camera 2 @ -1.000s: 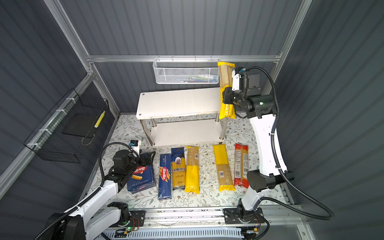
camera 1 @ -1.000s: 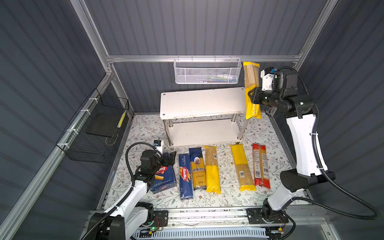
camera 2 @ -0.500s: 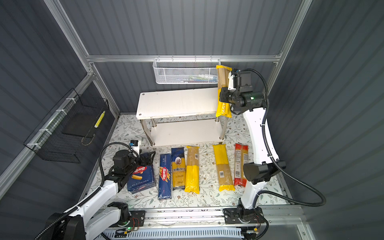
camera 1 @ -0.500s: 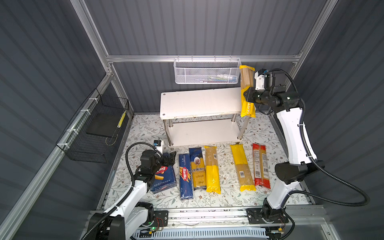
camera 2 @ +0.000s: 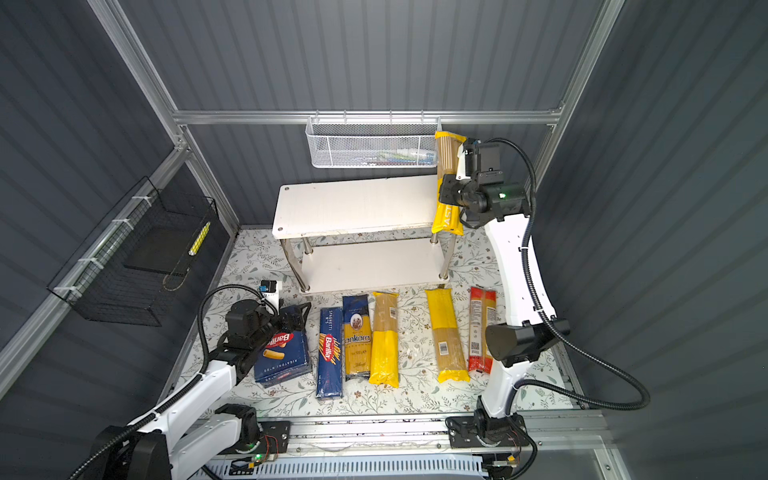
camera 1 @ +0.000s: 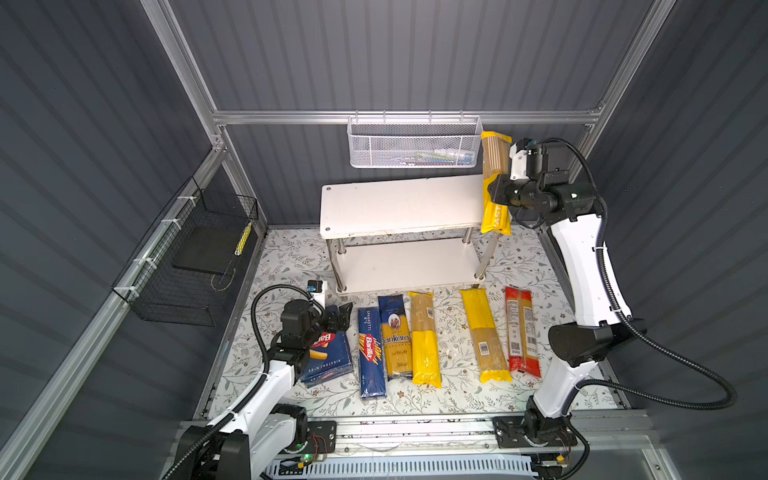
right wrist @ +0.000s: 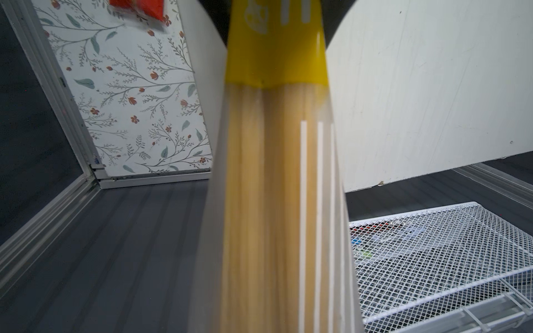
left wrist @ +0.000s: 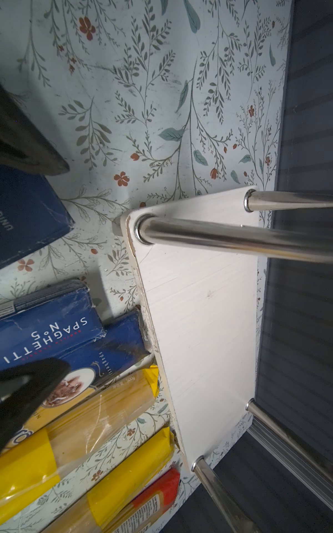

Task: Place and organize the pasta boxes and bags onto the shelf
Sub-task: 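Lower the yellow bag onto the top shelf with the right gripper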

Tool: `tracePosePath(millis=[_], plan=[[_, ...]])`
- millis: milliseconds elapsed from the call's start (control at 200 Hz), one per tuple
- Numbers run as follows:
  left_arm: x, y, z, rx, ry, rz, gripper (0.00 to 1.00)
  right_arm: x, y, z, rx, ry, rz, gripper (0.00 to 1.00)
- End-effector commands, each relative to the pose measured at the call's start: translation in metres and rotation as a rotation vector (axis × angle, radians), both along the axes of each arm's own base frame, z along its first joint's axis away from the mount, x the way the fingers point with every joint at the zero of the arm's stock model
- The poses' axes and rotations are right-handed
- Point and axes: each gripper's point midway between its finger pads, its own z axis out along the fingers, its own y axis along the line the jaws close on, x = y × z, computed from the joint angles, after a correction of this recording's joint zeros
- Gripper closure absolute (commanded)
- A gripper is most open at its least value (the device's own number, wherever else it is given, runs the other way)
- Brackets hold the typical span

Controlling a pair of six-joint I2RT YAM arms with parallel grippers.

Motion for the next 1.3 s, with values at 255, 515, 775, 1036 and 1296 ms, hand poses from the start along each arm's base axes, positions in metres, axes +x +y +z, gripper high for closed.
tracePosePath(millis=[255,515,775,1036,1296], plan=[[0.000,-0.002,0.003,0.009,-0.017,-0.017,0.00,0.016,-0.002,0.047,0.055,-0.179,-0.031,0.96],[-0.001,-0.001,0.003,0.010,-0.016,-0.016,0.00,0.019,-0.004,0.041,0.064,-0.162,-0.052,0.83],[-0.001,-0.001,0.003,0.008,-0.018,-0.013,0.00,0.018,-0.004,0.041,0.077,-0.160,-0.056,0.76],[-0.001,-0.001,0.003,0.008,-0.018,-0.012,0.00,0.019,-0.005,0.042,0.094,-0.167,-0.068,0.63],[-0.002,-0.001,0.004,0.005,-0.020,-0.012,0.01,0.021,-0.004,0.043,0.108,-0.173,-0.070,0.54]])
